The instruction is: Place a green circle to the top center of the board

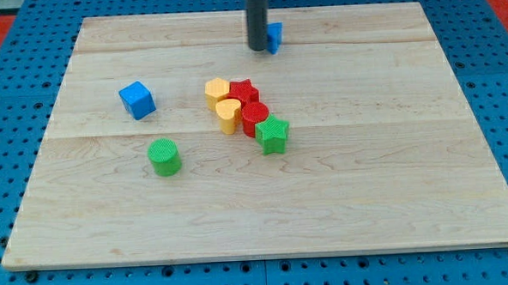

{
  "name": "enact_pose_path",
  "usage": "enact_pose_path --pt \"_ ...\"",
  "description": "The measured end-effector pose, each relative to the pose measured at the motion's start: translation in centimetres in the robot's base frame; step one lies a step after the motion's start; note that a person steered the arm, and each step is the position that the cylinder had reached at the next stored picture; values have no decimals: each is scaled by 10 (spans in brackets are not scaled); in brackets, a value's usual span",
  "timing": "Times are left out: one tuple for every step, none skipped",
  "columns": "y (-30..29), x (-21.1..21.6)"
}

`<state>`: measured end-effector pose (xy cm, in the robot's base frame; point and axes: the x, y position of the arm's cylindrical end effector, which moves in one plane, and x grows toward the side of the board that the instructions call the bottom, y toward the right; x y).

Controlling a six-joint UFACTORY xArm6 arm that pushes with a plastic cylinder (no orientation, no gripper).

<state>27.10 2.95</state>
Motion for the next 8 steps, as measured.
enact_pose_path --pt "72 -14" --pt "61 -6" --pt "8 -6" --pt "13 -40" --pt "41 -45" --pt "96 -45" --pt "95 -21" --pt "3 12"
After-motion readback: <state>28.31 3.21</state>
